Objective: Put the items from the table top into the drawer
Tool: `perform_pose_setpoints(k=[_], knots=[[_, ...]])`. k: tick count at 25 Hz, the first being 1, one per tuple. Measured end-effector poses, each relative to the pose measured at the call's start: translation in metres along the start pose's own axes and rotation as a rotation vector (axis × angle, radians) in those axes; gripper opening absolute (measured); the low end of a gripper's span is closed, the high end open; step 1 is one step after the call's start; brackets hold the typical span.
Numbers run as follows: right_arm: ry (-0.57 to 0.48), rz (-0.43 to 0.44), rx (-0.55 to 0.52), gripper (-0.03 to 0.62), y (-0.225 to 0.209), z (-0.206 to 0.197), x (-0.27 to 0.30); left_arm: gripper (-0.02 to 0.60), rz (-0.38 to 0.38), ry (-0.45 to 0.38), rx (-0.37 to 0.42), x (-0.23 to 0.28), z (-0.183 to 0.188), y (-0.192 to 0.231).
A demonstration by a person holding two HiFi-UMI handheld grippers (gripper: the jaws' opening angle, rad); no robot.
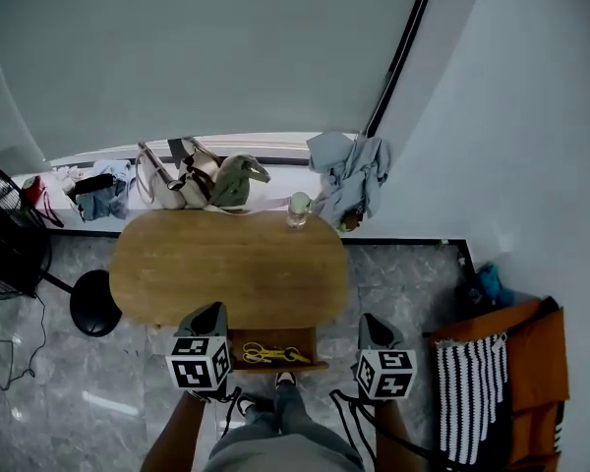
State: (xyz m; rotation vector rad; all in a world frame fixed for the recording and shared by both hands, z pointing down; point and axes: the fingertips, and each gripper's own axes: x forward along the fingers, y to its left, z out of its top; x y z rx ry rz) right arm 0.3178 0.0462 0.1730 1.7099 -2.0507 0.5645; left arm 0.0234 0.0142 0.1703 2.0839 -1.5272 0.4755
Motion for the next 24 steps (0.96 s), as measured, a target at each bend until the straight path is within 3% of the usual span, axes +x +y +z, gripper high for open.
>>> perform_pose_setpoints(k=[24], knots=[[0.013, -0.016, 0.004, 0.006, -0.008, 0.019, 0.010, -0.006, 0.029, -0.011, -0.011, 0.006, 0.006, 0.004]])
